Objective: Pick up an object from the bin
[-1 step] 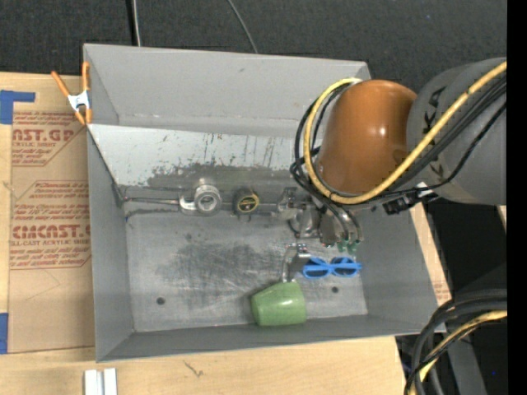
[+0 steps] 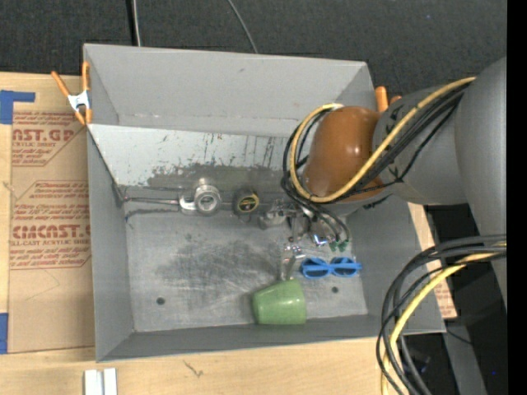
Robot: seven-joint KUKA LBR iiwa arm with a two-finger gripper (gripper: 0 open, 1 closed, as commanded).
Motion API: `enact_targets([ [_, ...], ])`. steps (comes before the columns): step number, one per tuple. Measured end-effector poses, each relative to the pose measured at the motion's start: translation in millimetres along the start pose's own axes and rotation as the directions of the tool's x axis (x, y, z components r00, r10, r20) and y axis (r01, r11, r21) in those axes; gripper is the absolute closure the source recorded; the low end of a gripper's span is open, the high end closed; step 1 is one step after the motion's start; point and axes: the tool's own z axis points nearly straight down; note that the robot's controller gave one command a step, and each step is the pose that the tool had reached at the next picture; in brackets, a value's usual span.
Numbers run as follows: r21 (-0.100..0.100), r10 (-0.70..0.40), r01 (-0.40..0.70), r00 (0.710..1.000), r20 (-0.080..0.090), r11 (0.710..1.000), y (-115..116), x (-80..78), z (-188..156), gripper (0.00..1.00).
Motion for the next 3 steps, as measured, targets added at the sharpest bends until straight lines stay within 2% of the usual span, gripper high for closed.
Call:
enact_targets([
  [1,0.0,-0.306,0.306,0.952,-0.005,0.952,-22.1,29.0,-40.8,0.0],
  [2,-0.003,-0.223,0.223,0.975,-0.006,0.975,14.9,15.9,-24.8,0.0],
  [3,0.002,-0.156,0.156,0.988,-0.009,0.988,-51.5,69.4,-50.7,0.0],
])
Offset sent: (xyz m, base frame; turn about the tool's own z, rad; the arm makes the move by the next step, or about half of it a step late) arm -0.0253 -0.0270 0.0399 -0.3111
